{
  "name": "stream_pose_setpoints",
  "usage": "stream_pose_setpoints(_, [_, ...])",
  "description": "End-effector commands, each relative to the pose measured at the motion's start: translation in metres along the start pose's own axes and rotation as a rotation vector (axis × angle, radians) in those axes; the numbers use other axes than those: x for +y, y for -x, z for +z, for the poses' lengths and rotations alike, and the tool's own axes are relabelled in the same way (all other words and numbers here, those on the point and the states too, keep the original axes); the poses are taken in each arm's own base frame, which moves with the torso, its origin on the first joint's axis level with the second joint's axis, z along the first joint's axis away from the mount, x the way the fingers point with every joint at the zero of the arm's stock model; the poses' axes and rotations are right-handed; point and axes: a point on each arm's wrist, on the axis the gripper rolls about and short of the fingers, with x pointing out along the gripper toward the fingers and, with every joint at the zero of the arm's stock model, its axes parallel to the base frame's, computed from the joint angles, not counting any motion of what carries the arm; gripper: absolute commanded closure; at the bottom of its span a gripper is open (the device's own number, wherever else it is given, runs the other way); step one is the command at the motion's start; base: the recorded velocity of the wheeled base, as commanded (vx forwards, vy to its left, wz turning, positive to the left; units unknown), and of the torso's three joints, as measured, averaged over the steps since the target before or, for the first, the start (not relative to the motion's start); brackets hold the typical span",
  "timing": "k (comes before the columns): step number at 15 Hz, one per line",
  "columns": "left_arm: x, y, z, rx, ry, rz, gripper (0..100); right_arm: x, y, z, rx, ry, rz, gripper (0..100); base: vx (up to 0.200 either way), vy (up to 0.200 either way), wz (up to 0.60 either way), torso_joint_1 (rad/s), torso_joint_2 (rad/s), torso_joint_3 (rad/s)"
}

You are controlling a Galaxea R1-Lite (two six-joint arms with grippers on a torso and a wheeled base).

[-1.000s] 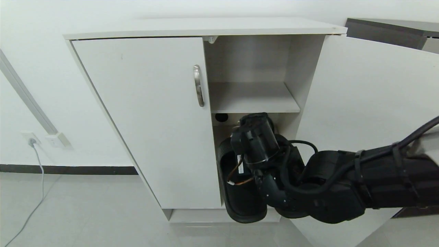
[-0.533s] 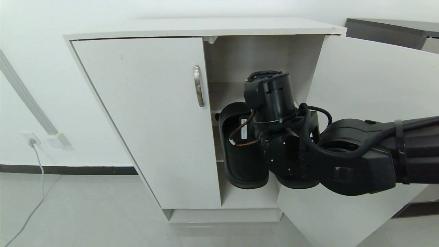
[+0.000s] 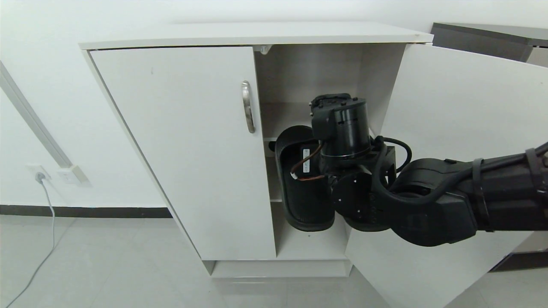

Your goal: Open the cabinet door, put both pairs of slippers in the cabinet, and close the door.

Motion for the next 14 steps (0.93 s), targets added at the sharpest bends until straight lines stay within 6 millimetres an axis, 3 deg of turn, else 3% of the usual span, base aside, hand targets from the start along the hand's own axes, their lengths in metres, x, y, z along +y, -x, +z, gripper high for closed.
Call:
stream_pose_setpoints(1, [0.0000,0.0000,0.0000,0.000,0.000,0.000,100,0.0004,-0.0008,-0.0010,0.001,0.003,-0.002,100,0.200,0.000,0.00,0.002,0.00,0.002])
stream_pose_setpoints(11, [0.0000,0.0000,0.0000,0.000,0.000,0.000,100,0.0006,-0.0018,-0.0018,0.001,0.010,-0.003,100,0.200,0.000,0.00,0.002,0.00,0.003])
stream_pose_setpoints(14, [0.0000,0.0000,0.0000,0.000,0.000,0.000,100,0.0020,-0.0023,-0.0020,0.002,0.011,0.000,100,0.000,0.000,0.00,0.000,0.00,0.000])
